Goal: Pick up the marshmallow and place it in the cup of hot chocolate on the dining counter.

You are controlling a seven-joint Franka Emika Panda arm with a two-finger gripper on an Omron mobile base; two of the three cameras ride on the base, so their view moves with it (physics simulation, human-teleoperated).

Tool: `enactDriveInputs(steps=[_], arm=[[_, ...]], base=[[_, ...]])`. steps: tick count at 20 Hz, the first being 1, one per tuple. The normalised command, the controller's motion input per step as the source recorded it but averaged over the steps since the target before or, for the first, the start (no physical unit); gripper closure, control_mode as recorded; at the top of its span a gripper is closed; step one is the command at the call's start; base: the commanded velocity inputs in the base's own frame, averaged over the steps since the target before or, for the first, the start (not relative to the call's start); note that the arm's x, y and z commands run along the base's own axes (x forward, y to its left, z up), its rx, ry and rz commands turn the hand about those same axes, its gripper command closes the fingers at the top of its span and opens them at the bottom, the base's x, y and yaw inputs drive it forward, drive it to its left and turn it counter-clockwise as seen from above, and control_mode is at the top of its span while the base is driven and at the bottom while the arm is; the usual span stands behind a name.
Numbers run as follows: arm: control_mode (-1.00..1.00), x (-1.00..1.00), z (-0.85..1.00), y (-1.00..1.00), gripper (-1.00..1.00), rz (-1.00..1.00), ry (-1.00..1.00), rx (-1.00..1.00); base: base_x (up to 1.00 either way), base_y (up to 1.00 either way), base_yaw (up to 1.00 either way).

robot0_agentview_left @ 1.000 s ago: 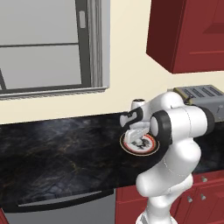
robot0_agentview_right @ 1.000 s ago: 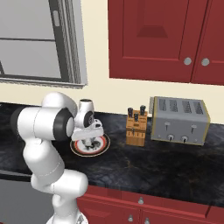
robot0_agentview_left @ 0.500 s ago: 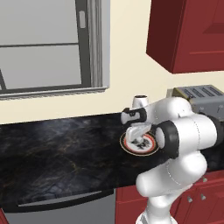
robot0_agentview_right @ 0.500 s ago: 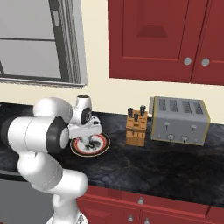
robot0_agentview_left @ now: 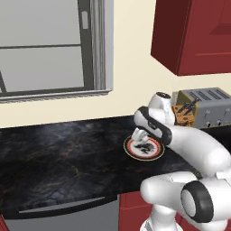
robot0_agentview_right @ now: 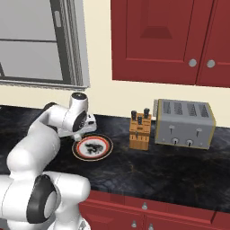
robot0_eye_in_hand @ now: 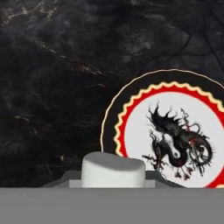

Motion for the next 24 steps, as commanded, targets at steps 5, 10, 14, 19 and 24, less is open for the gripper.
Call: enactDriveInputs(steps=[5, 10, 14, 19, 24], arm=[[-1.00, -0.64, 0.58, 0.06, 1.00, 0.03, -0.32, 0.44], [-1.00, -0.47, 0.54, 0.01, 1.00, 0.10, -0.32, 0.39], [-1.00, -0.42, 0.47, -0.04, 1.00, 0.13, -0.41, 0.27], [-1.00, -0.37, 0.41, -0.17, 1.00, 0.12, -0.49, 0.15], [-1.00, -0.40, 0.26, -0.41, 1.00, 0.19, -0.03, 0.16]], base=[[0.00, 0.00, 0.00], [0.00, 0.00, 0.00], [0.00, 0.00, 0.00], [0.00, 0.00, 0.00], [0.00, 0.00, 0.00]])
